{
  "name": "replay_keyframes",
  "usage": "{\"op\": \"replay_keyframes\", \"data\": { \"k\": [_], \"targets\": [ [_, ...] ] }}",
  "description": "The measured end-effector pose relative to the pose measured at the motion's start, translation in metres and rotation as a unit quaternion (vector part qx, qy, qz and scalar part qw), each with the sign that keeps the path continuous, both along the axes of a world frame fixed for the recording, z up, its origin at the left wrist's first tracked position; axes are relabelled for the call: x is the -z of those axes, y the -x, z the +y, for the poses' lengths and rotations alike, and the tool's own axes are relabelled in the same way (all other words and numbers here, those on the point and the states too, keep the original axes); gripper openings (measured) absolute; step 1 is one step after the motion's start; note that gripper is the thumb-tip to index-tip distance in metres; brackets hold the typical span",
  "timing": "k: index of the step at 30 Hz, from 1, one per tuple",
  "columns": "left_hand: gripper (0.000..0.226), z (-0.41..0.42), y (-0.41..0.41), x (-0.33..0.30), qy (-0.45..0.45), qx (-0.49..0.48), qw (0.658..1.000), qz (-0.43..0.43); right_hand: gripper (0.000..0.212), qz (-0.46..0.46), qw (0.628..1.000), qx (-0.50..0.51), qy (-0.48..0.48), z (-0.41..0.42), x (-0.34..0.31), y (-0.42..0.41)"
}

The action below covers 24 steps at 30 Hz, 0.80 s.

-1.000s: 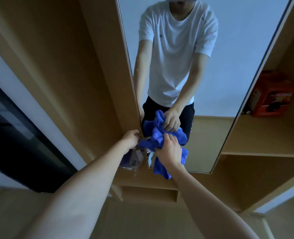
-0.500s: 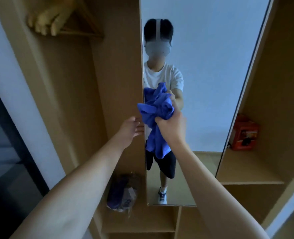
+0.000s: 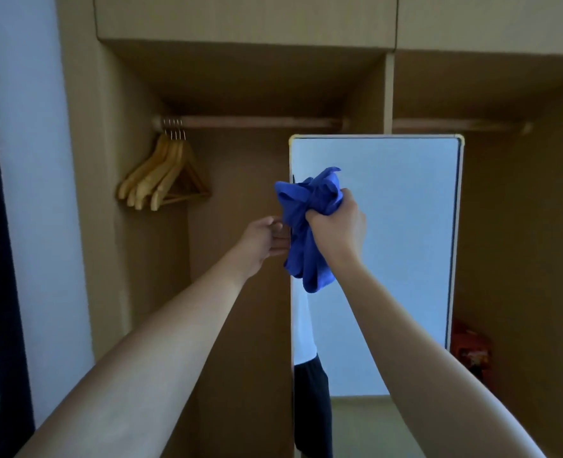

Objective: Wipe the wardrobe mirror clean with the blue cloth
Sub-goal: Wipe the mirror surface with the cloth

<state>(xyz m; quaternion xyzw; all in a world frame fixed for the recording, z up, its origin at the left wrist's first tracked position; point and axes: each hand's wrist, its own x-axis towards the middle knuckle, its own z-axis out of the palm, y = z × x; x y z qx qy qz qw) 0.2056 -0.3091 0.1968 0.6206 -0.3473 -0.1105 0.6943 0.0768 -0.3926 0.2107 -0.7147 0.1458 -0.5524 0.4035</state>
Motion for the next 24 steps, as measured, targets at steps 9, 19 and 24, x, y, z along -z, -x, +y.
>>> {"op": "replay_keyframes", "data": {
  "k": [9,19,24],
  "targets": [
    [0.022,-0.005,-0.013,-0.054,0.063,0.042,0.995,-0.062,0.028,-0.083,0.993,0.039,0.069,0.006,-0.077,-0.006],
    [0.042,-0.028,-0.029,-0.054,0.022,0.027,0.999,-0.041,0.042,-0.002,0.914,0.229,0.336,-0.021,-0.095,-0.066],
    [0.031,-0.036,-0.032,-0.05,0.074,0.061,0.995,0.031,0.03,-0.035,0.875,0.295,0.381,-0.02,-0.066,-0.074]
  ]
}}
